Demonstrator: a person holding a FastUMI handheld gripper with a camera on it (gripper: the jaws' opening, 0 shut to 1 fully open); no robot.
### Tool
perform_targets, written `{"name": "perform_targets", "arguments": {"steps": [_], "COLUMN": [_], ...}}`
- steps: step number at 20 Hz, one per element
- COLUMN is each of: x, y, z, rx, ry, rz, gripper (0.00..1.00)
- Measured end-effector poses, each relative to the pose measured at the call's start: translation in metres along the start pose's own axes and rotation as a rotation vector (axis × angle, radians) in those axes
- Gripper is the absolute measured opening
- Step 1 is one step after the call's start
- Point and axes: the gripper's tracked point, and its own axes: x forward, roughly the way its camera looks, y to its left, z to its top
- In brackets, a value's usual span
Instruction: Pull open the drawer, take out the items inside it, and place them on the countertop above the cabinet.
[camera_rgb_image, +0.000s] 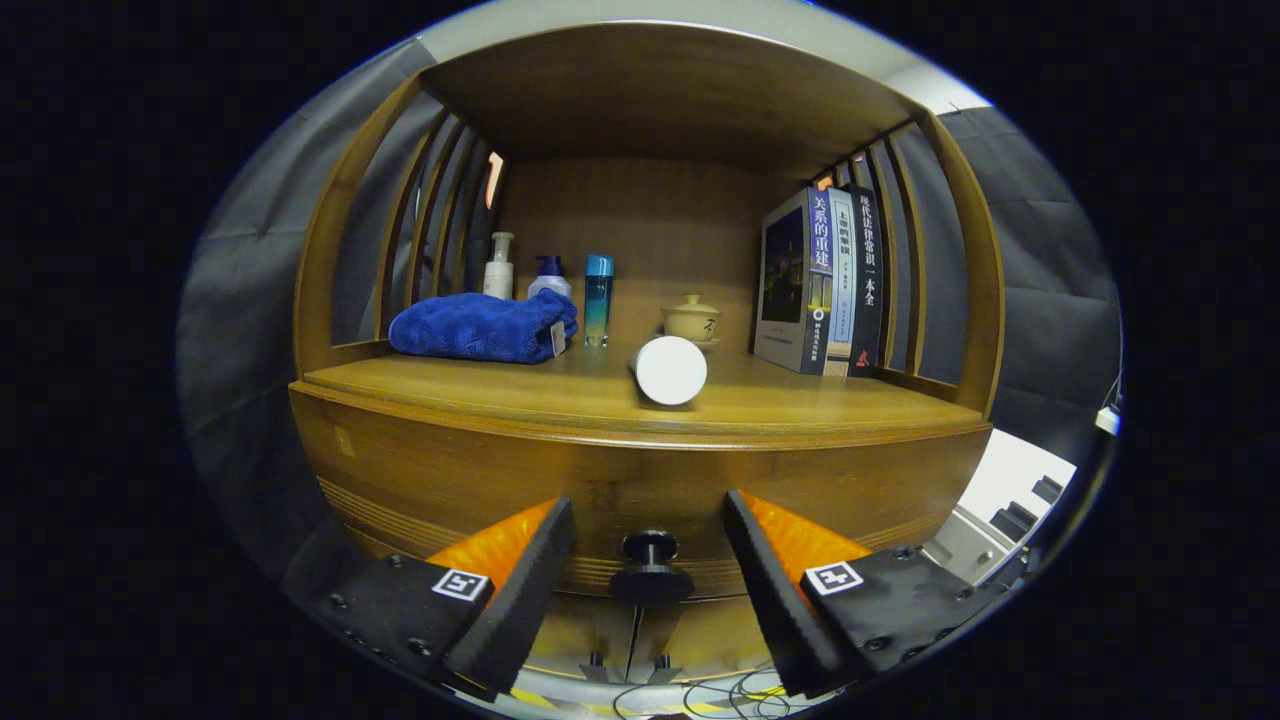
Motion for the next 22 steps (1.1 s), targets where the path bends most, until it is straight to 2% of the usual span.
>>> {"name": "perform_targets", "arguments": {"steps": [3,6,14,22], "x": [-0.012,-0.047,-0.187,-0.281], "y": [0.005,0.004,-0.016,-0.059], "z": [-0.012,-0.011,0.056,0.098], "rx": [0.046,0.064,0.157,0.121], "ry": [0.037,0.042,-0.052,-0.134], "rz": [0.01,0.032,0.128,0.104], "gripper": [0.99,0.99,0.98,0.98]}}
